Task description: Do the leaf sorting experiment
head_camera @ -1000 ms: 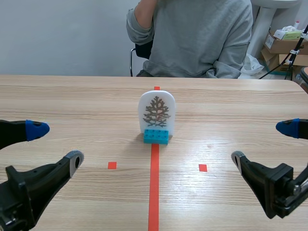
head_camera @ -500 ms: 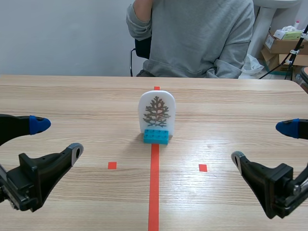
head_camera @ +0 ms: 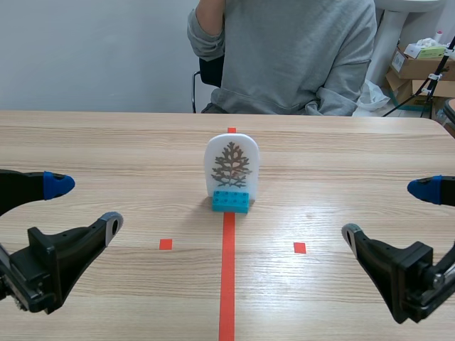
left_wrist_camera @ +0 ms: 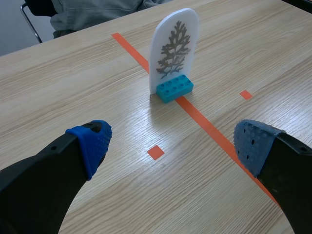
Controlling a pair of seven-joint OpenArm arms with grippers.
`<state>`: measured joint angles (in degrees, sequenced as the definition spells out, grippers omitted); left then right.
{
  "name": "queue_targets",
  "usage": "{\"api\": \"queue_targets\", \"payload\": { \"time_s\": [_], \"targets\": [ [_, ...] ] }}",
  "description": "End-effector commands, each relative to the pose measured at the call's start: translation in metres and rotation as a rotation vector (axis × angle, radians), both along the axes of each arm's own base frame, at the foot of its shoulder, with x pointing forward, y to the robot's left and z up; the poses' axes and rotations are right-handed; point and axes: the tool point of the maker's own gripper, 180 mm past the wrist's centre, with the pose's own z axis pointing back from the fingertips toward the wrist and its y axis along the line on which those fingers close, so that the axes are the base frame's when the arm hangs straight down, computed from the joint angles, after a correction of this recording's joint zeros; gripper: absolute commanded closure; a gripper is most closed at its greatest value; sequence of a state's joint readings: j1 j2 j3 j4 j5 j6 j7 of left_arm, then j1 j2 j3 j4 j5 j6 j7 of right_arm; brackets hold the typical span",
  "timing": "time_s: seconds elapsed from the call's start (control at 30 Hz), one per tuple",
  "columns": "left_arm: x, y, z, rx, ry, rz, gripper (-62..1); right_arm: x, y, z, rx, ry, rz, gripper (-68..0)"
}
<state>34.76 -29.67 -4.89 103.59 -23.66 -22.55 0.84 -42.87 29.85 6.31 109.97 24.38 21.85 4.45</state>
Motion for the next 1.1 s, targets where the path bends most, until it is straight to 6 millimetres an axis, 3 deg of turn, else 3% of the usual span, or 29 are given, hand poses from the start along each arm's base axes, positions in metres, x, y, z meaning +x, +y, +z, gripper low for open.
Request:
{"api": "queue_targets", "payload": {
  "time_s": [0.0,0.5,0.73,1.07],
  "targets": [
    [-0.001,-0.005,0.008,-0.027,-0.018,-0.005,-53.8,0.002,0.001,0.008,0.009,-0.027,0.001,-63.8],
    [0.001,-0.012,0.009,-0.036,-0.027,-0.068,-53.8,0.002,0.001,0.008,0.009,-0.027,0.002,-63.8],
    [0.033,-0.012,-0.016,0.074,-0.044,-0.121,-53.8,0.002,0.001,0.008,0.009,-0.027,0.002,-63.8],
    [0.089,-0.040,-0.056,0.139,-0.016,-0.229,-53.8,0.002,0.001,0.008,0.008,-0.027,0.002,-63.8]
  ]
}}
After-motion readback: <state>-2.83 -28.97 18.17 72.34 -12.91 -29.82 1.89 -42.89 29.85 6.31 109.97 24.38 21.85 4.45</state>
